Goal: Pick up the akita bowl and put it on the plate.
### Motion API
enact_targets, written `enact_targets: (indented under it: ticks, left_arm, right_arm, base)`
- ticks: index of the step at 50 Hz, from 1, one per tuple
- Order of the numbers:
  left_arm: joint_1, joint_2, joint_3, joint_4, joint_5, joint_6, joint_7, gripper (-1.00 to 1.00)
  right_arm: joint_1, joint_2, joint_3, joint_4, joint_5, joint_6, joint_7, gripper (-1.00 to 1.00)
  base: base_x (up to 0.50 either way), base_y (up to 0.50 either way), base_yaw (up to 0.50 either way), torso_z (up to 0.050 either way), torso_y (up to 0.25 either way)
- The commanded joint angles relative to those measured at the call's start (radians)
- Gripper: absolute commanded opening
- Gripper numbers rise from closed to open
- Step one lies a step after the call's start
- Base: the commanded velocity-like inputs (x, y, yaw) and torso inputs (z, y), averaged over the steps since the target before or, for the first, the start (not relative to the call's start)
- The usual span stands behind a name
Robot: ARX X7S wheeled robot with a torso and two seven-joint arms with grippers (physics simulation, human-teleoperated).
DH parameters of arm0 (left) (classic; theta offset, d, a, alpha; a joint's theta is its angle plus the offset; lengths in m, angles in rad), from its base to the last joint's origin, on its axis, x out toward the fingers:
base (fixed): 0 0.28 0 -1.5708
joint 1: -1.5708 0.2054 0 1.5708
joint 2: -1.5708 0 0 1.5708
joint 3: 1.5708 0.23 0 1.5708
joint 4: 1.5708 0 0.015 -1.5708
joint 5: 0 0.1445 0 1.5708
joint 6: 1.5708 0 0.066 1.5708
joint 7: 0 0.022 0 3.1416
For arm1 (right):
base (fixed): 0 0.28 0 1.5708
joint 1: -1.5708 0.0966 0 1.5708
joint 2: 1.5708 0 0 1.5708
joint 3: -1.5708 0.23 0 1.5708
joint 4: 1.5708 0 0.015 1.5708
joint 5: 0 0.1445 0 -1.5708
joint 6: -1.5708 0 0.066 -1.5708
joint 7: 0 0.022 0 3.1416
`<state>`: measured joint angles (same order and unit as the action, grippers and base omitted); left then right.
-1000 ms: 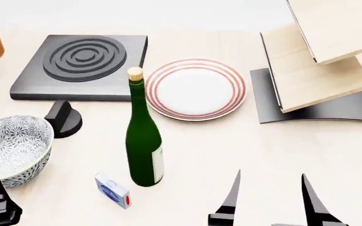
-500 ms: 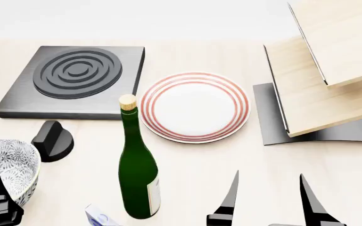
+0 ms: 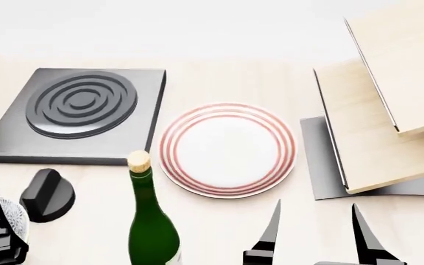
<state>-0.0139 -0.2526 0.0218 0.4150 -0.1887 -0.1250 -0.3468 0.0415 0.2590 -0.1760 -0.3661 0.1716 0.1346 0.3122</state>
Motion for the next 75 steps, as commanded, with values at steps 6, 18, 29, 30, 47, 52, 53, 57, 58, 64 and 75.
enact_targets:
  ticks: [6,18,29,30,47,52,53,57,58,64,75]
  left_arm:
    - [-0.001,-0.006,0.007,0.003,-0.004,-0.001,-0.007,1.00]
    - [-0.001,-0.011,0.012,0.000,-0.004,0.001,-0.011,1.00]
    - [-0.001,-0.014,0.017,-0.006,-0.005,0.006,-0.015,1.00]
    - [-0.001,-0.014,0.018,-0.007,-0.005,0.006,-0.015,1.00]
    - [-0.004,-0.020,0.025,-0.009,-0.007,0.006,-0.022,1.00]
    - [-0.003,-0.021,0.027,-0.009,-0.008,0.006,-0.023,1.00]
    - [-0.004,-0.022,0.028,-0.010,-0.006,0.006,-0.024,1.00]
    - [-0.004,-0.024,0.028,-0.010,-0.008,0.005,-0.026,1.00]
    - [-0.003,-0.025,0.027,-0.008,-0.009,0.004,-0.027,1.00]
    - [-0.001,-0.027,0.031,-0.005,-0.010,0.005,-0.027,1.00]
    - [-0.004,-0.031,0.036,-0.017,-0.007,0.006,-0.031,1.00]
  right_arm:
    - [0.002,0.005,-0.006,0.005,0.004,-0.004,0.007,1.00]
    - [0.003,0.009,-0.013,0.006,0.005,-0.003,0.012,1.00]
    - [0.005,0.012,-0.019,0.011,0.007,-0.007,0.015,1.00]
    - [0.006,0.012,-0.019,0.011,0.007,-0.006,0.016,1.00]
    - [0.010,0.017,-0.026,0.017,0.010,-0.008,0.021,1.00]
    - [0.009,0.020,-0.026,0.014,0.013,-0.008,0.023,1.00]
    - [0.008,0.020,-0.027,0.015,0.013,-0.008,0.023,1.00]
    - [0.007,0.022,-0.029,0.011,0.014,-0.006,0.025,1.00]
    - [0.008,0.021,-0.029,0.013,0.013,-0.007,0.026,1.00]
    - [0.007,0.022,-0.028,0.013,0.019,-0.017,0.027,1.00]
    - [0.009,0.022,-0.040,0.032,0.016,-0.025,0.026,1.00]
  base:
    - [0.21,0.00,0.00,0.000,0.000]
    - [0.21,0.00,0.00,0.000,0.000]
    - [0.20,0.00,0.00,0.000,0.001]
    - [0.20,0.00,0.00,0.000,0.000]
    - [0.19,0.00,0.00,0.000,0.000]
    - [0.19,0.00,0.00,0.000,0.000]
    - [0.19,0.00,0.00,0.000,0.000]
    - [0.19,0.00,0.00,0.000,0.000]
    - [0.19,0.00,0.00,0.000,0.000]
    - [0.16,0.00,0.00,0.000,0.000]
    - [0.00,0.00,0.00,0.000,0.000]
